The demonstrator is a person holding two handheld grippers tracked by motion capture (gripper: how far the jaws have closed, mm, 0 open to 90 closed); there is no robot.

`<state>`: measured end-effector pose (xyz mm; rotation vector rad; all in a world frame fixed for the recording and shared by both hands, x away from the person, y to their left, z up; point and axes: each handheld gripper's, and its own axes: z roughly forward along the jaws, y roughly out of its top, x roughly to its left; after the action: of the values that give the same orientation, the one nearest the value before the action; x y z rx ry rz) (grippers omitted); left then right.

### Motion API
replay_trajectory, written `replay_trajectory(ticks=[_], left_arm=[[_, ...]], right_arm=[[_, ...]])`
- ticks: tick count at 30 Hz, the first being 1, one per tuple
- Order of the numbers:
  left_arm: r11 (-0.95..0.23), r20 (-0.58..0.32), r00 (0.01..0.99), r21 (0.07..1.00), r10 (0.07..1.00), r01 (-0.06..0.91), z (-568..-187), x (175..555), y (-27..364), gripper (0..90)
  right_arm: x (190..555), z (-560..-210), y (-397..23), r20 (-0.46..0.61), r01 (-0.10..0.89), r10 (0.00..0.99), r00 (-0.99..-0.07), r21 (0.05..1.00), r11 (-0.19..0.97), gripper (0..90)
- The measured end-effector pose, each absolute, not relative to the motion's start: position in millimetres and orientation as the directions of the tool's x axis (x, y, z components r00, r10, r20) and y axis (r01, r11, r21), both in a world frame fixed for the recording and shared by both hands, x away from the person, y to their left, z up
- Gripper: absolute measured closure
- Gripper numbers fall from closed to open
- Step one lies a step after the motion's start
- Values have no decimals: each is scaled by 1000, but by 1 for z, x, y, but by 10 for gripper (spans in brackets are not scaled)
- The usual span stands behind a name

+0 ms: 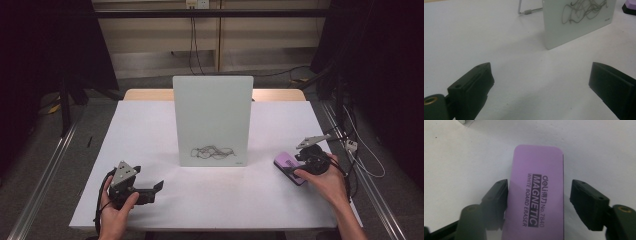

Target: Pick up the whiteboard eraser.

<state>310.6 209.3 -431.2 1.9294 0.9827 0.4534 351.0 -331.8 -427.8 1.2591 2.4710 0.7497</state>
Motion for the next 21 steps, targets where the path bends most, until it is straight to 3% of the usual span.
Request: replay_trajectory(ticks=[5,21], left_arm=[[-291,-64,620,842,782,454,-431,310,210,52],[-292,-66,620,840,782,457,-432,310,210,52]], right_arm=[[351,-426,-328,-16,669,799,-601,538,513,385],[352,-424,-321,-57,675,793,-607,490,552,382]])
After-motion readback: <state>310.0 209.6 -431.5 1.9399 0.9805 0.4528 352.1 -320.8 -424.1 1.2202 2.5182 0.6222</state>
